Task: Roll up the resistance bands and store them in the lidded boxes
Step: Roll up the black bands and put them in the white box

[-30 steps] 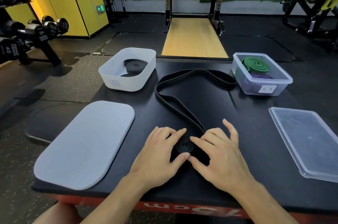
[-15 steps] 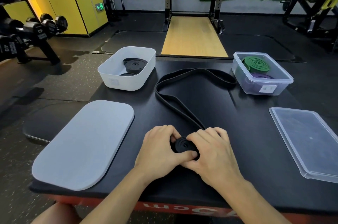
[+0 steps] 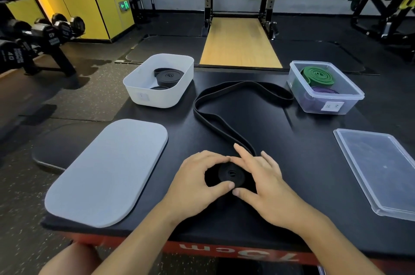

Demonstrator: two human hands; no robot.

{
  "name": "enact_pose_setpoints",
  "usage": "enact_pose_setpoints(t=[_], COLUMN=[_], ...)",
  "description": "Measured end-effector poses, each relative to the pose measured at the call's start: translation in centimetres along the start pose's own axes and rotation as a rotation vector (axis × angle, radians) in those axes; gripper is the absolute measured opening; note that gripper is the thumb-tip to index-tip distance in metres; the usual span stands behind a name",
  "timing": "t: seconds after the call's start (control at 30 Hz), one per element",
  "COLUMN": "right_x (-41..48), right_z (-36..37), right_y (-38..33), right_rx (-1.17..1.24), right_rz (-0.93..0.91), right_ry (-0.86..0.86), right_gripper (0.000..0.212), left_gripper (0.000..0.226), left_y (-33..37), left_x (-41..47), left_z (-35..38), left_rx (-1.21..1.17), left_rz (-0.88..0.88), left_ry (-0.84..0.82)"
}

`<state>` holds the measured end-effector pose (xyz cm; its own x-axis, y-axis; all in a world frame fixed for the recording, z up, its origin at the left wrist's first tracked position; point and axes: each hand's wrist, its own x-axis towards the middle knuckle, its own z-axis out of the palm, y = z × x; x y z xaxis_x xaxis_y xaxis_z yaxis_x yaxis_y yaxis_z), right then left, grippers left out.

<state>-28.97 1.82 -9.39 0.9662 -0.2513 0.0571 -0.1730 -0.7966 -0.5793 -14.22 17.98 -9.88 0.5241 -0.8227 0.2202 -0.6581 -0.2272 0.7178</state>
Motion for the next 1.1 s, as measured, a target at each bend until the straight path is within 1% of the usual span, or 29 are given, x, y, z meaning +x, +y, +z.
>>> enact_pose_setpoints(t=[0.07, 0.13, 0.17, 0.27, 0.33, 0.5, 0.63, 0.7, 0.8, 0.87, 0.97, 1.1], right_x=[-0.1, 0.0, 0.0, 0.0, 0.0, 0.4, 0.6, 0.7, 0.8, 0.6, -0.1, -0.8], right_z=[0.3, 0.1, -0.1, -1.1, -1.3, -1.8, -1.9, -1.6, -1.6, -1.4, -0.8, -0.2], right_y=[0.0, 0.1, 0.3, 0.7, 0.9, 1.7, 1.4, 1.4, 1.5, 1.2, 0.3, -1.5], right_rx=[0.007, -0.001, -0.052, -0.363, -0.460, -0.493, -0.508, -0.547, -0.569, -0.609, -0.626, -0.527], right_rz=[-0.012, -0.020, -0.013, -0.059, -0.107, -0.144, -0.198, -0.233, -0.266, -0.247, -0.167, -0.003], right_ry=[0.004, 0.058, 0.079, 0.112, 0.151, 0.249, 0.337, 0.364, 0.350, 0.333, 0.277, 0.252], right_gripper=[0.097, 0.100, 0.099, 0.082, 0.074, 0.074, 0.067, 0.062, 0.065, 0.066, 0.062, 0.048], left_gripper=[0.056, 0.060, 0.061, 0.062, 0.065, 0.068, 0.069, 0.065, 0.058, 0.059, 0.062, 0.051], left_y=[0.0, -0.1, -0.1, 0.1, 0.2, 0.2, 0.3, 0.4, 0.2, 0.3, 0.4, 0.5], left_x=[0.0, 0.0, 0.0, -0.1, -0.1, 0.0, 0.1, 0.1, 0.1, 0.1, 0.0, 0.0], left_z=[0.1, 0.3, 0.3, 0.4, 0.5, 0.7, 0.7, 0.6, 0.6, 0.7, 0.6, 0.6], left_rx=[0.051, 0.073, 0.068, 0.071, 0.085, 0.093, 0.079, 0.072, 0.078, 0.071, 0.065, 0.060], left_rz=[0.002, 0.001, 0.001, 0.016, 0.018, 0.007, -0.016, -0.022, -0.031, -0.036, -0.043, -0.078], left_ry=[-0.011, -0.001, 0.003, 0.011, 0.015, 0.022, 0.032, 0.032, 0.038, 0.044, 0.047, 0.069])
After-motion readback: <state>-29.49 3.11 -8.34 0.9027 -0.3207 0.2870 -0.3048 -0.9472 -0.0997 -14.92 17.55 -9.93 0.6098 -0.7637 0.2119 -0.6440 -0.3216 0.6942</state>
